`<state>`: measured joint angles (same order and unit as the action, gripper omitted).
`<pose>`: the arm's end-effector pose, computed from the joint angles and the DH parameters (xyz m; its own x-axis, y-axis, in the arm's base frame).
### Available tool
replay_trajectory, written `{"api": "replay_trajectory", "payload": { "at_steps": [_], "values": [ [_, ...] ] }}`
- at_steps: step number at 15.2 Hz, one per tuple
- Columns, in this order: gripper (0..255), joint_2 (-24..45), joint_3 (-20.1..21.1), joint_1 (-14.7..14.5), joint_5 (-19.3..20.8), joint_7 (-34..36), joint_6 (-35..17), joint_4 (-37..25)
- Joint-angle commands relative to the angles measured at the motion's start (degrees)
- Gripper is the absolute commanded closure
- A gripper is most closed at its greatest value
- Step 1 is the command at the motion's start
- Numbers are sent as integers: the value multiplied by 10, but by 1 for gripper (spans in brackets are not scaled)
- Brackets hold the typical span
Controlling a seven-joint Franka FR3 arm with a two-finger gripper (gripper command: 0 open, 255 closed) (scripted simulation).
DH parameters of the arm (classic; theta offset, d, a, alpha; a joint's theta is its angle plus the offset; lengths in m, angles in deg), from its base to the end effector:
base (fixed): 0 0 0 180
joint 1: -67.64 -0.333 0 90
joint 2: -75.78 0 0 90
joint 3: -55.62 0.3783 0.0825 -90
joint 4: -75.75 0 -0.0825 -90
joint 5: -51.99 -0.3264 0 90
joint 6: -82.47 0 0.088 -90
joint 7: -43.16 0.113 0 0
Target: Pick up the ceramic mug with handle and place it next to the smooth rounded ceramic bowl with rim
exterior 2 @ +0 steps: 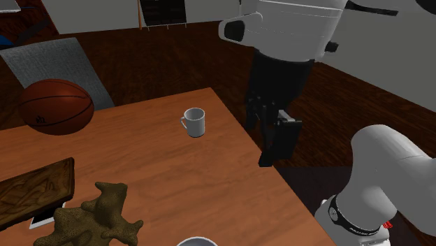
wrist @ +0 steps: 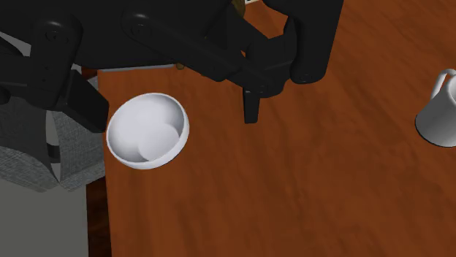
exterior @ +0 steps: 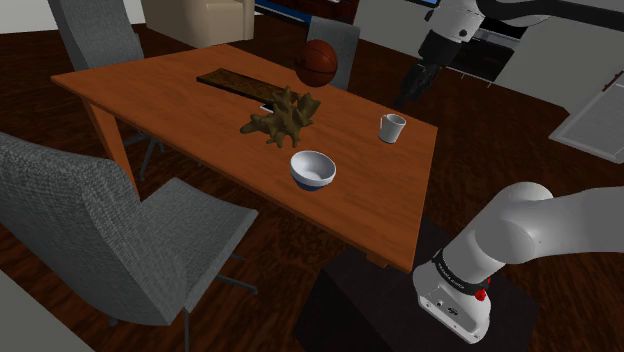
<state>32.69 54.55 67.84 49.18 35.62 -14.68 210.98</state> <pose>0.2286 -0.0028 0.6311 0.9898 0.1069 0.0944 0.1119 -0.9925 -0.0498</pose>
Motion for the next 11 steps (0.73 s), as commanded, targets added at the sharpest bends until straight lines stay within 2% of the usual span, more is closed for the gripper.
{"api": "replay_trajectory", "payload": {
  "at_steps": [1, 11],
  "values": [
    [0, 0, 0, 0, 0, 0, 0, 0],
    [0, 123, -81, 35, 57, -97, -115, 5]
  ]
}}
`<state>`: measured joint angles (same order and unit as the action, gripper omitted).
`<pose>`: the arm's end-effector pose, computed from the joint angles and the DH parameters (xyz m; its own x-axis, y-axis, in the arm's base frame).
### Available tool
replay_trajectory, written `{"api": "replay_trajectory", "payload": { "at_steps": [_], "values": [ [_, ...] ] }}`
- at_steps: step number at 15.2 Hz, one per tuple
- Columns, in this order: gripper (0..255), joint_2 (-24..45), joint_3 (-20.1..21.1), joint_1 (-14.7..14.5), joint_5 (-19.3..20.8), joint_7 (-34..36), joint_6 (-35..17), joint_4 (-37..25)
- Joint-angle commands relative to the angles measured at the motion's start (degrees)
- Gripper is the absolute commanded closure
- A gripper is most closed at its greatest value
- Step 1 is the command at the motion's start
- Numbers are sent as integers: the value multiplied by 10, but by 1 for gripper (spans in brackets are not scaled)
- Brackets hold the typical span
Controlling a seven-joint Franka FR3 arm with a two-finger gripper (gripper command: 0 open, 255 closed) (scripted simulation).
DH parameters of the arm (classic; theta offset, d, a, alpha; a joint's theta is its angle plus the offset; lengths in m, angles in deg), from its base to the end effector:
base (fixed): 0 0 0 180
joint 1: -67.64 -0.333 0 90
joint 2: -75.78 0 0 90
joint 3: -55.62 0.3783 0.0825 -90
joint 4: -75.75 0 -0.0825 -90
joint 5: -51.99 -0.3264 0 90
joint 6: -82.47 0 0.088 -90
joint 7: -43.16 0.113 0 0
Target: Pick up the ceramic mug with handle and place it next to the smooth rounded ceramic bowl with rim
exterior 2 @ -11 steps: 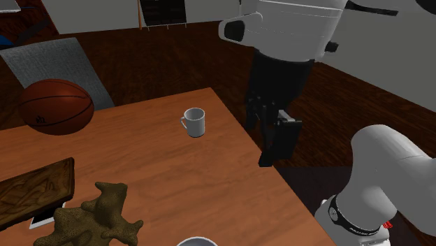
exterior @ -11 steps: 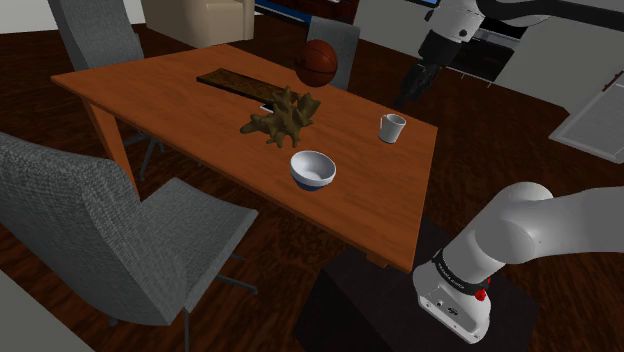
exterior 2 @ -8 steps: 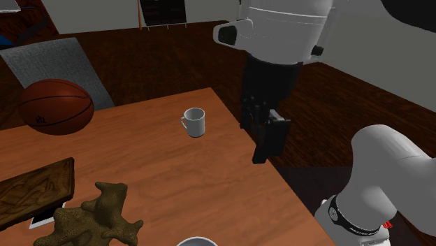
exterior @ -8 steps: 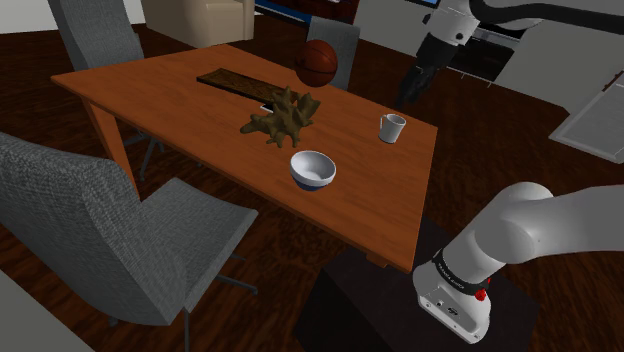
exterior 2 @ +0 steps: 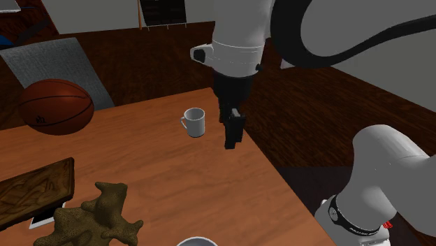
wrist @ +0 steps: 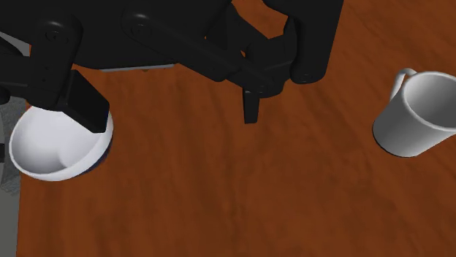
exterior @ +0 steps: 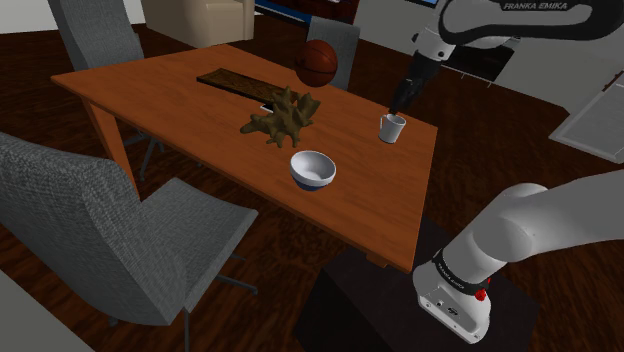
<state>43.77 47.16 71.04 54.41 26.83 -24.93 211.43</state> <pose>0.2930 -0.0788 0.5910 0.9918 0.1082 0.0687 0.1097 -0.9938 -0.0185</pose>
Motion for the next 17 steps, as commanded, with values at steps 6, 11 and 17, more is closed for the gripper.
{"api": "replay_trajectory", "payload": {
  "at_steps": [6, 11, 17],
  "values": [
    [0, 110, -54, 19, 22, -66, -77, -29],
    [0, 202, -90, 30, 19, -115, -123, -72],
    [0, 322, -124, 47, -6, -180, -164, -145]
  ]
}}
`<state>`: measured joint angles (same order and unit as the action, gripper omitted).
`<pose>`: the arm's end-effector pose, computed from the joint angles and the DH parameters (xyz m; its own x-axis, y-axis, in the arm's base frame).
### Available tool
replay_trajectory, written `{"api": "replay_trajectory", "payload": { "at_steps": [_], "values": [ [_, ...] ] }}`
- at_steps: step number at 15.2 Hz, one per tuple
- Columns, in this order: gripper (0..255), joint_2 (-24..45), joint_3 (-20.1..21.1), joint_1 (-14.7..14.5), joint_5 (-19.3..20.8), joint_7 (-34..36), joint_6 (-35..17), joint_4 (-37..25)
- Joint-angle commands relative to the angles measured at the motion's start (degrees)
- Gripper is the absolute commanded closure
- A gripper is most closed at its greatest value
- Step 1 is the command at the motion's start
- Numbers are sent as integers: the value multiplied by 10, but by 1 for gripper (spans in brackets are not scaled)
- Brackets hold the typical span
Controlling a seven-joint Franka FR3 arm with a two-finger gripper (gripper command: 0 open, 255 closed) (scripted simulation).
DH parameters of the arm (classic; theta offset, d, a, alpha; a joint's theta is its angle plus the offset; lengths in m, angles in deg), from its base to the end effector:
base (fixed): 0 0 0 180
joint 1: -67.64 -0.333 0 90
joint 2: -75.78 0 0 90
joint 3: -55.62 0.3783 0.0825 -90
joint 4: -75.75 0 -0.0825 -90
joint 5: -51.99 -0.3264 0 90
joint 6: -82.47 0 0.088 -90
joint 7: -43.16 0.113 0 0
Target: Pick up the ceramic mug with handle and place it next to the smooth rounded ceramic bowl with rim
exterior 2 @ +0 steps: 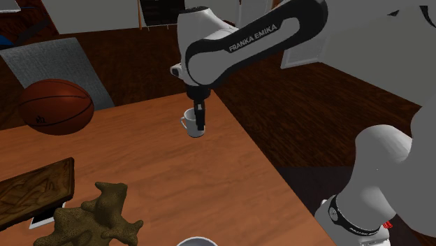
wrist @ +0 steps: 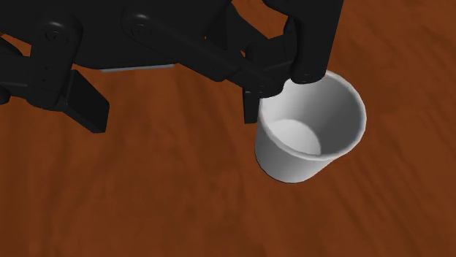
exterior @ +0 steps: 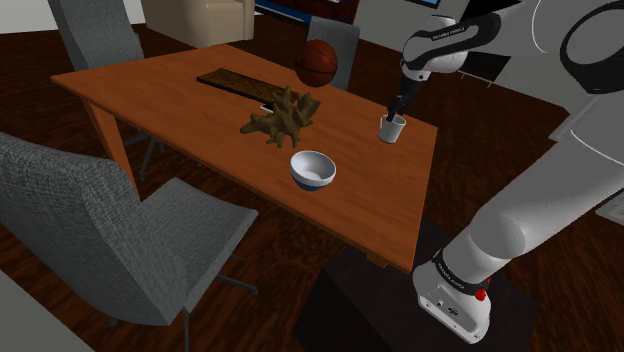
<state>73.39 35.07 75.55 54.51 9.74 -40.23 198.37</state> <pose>0.4229 -0.2344 0.5110 0.9937 0.1098 0.0208 0.1088 -0.9932 0.0417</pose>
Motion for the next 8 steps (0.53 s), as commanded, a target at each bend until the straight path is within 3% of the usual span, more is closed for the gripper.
{"api": "replay_trajectory", "payload": {
  "at_steps": [1, 5, 8],
  "values": [
    [0, 47, -8, 6, -13, -20, -16, -29],
    [0, 126, -17, 25, -40, -61, -29, -90],
    [0, 139, -16, 28, -46, -65, -49, -81]
  ]
}}
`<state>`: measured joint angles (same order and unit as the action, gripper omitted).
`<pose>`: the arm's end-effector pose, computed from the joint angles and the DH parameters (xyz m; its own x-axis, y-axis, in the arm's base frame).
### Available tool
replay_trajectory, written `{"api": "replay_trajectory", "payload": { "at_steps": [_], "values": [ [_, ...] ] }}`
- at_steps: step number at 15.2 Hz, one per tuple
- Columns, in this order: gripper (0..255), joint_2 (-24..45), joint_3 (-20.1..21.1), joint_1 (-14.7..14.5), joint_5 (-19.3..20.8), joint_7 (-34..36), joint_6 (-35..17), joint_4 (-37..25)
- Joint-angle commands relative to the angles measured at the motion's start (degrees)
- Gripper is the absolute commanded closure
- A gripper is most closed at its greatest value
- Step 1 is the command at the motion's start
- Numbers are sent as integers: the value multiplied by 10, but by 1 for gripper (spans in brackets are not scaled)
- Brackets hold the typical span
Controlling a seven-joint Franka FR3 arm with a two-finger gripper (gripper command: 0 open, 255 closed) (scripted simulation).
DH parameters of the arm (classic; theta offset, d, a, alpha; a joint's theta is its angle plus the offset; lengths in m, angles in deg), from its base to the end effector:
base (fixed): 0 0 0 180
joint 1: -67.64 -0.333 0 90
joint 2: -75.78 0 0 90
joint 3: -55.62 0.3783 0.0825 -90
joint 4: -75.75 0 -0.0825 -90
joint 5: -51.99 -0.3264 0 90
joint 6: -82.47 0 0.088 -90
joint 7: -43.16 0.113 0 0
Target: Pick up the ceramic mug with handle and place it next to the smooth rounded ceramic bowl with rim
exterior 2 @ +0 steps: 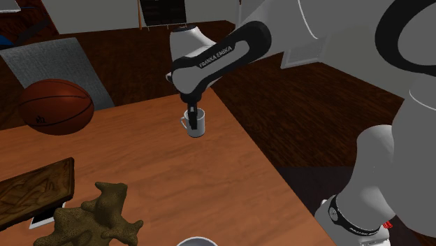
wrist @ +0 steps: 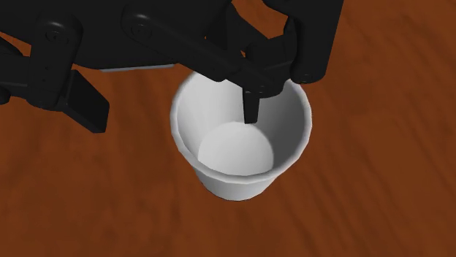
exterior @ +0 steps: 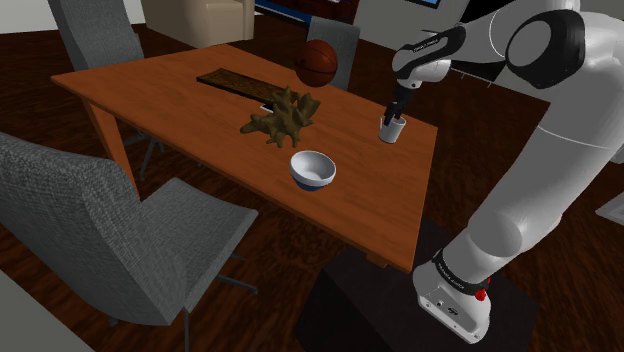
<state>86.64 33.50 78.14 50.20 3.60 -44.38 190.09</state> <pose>0.4758 -0.2879 0.4650 0.9939 0.1106 0.0047 0.1101 -0.9920 0.0625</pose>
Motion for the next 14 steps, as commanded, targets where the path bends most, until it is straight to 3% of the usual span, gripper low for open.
{"api": "replay_trajectory", "payload": {
  "at_steps": [1, 12, 13, 14],
  "values": [
    [0, 10, 0, 3, -5, -5, -15, 5],
    [0, 26, 2, 5, -13, -10, -38, 13],
    [255, 26, 2, 5, -13, -10, -38, 13],
    [255, 26, 2, 5, -13, -10, -38, 13]
  ]
}}
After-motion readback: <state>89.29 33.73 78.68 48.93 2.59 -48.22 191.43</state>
